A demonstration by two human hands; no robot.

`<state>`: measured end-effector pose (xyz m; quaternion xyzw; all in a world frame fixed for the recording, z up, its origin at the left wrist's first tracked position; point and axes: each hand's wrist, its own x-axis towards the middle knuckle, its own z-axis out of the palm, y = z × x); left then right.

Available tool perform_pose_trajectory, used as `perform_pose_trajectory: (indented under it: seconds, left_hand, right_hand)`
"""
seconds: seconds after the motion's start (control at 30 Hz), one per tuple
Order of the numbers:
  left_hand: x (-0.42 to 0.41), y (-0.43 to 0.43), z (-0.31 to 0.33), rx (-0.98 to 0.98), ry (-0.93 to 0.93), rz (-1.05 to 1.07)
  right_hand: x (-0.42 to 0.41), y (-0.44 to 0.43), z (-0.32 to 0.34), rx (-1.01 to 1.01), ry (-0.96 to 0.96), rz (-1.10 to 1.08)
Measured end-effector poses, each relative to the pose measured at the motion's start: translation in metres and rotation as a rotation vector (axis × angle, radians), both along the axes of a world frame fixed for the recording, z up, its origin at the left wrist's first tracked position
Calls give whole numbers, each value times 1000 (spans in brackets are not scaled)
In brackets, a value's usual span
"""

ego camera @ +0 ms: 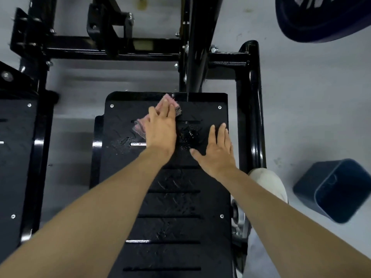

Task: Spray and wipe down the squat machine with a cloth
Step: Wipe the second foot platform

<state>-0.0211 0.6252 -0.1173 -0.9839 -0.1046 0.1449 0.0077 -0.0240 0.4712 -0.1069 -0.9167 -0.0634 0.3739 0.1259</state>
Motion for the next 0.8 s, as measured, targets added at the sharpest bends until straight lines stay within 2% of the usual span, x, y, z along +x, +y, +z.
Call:
perform_pose_trajectory:
  seconds: [0.03,0.1,0.2,0.27,0.4,0.47,0.53,0.6,0.67,0.73,0.8]
  left_hand:
    - [1,-12,1,-35,-3,-16]
    - [0,-28,0,-90,0,-202]
    - [7,-18,-5,4,21,-508]
    - [11,-7,-7,77,-5,-459]
    - [14,-34,-2,-44,-21,-98]
    - [13,-53,-2,-88,-20,-167]
    - [16,-56,1,-83,-23,-408]
    - [28,-44,3,27,-28,-637]
    - [41,-34,3,161,-4,-750]
    - [47,-36,3,154,8,-649]
    - [48,-53,6,10,11,-424]
  right_hand:
    - [0,-1,0,3,-17,-3]
    - [0,-4,0,11,-37,-1]
    - [0,-8,0,35,-62,4]
    - [0,-9,0,50,-71,3]
    - [0,-13,-2,88,-104,-33]
    - [0,-13,-2,105,-125,-55]
    - [1,-13,0,117,-149,-106]
    - [3,-14,2,118,-173,-164]
    - [3,-17,4,133,-211,-193]
    - [3,-19,4,174,-227,-232]
    - [4,-18,6,223,-209,-342]
